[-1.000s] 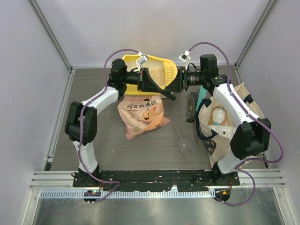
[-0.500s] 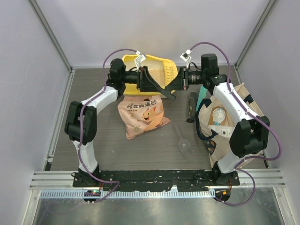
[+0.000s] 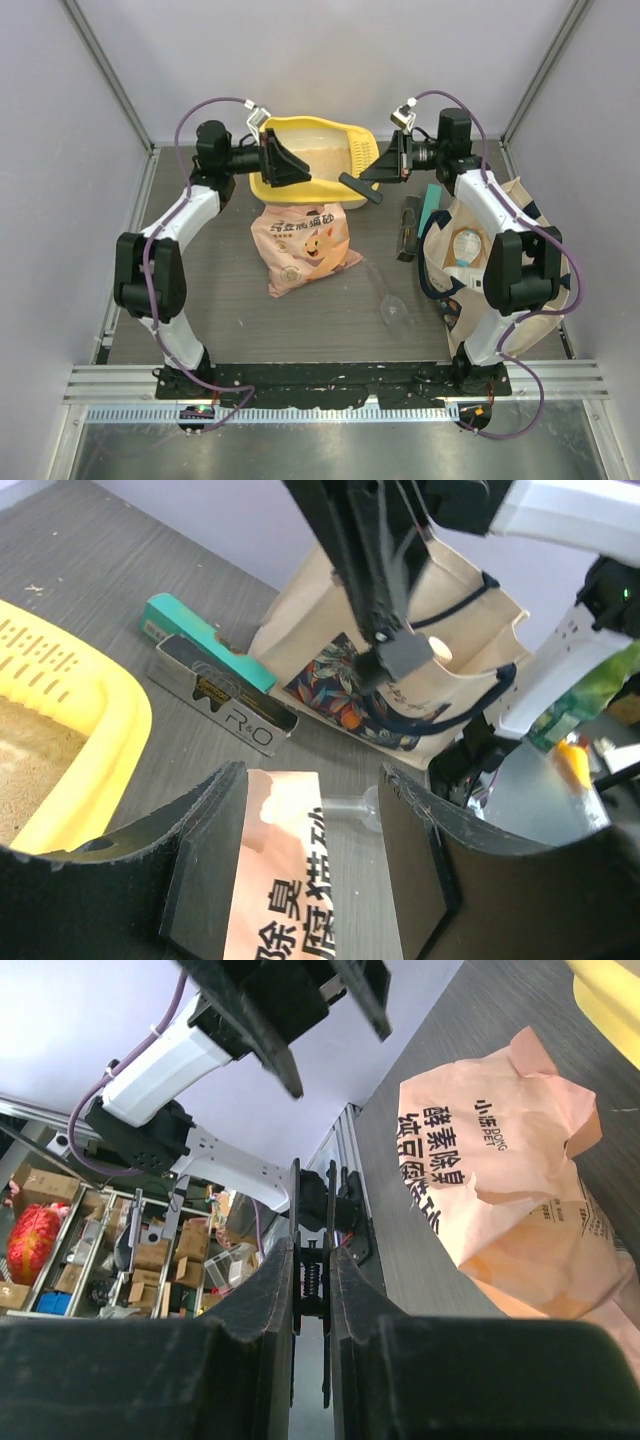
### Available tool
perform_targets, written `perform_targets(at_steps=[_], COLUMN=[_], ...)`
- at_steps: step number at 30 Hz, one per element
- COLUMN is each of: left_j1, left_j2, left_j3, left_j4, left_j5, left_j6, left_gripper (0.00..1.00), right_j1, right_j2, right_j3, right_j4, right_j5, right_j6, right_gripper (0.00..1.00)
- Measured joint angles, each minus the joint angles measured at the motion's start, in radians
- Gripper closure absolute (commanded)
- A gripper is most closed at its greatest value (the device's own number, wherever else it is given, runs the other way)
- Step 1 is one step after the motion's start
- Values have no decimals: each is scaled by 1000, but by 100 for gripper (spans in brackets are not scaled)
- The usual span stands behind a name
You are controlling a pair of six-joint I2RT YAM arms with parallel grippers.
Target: Fill the litter box with clean litter
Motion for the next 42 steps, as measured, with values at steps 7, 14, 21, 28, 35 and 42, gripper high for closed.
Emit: perform_targets(at_steps=[7,14,21,28,35,42], left_j1=[-50,-122,-154,-180,-178,-178], left_j2=[-141,-161,-150,-150,-192,-223], left_j3=[-10,23,23,7,-97,-164], left_j4=[-423,-861,-1005,-1052,-1015,-929], left_j5=[-76,-190,-248,-308,-360,-369], left_j6=[573,1072,1275,1403,1453,1439], left_gripper=[34,33,34,34,36,37], right_j1=[-8,-13,26,155,202,208], right_j2=[0,-6,-9,0,85,196], right_j3=[47,190,292,326,420,526], right_j4=[-62,-362,-665,-888,-966,-1005], right_j5=[91,282,390,461,484,508], right_j6=[-121,-570,-1005,-1344,-1473,-1521], right_gripper=[99,99,99,99,99,99])
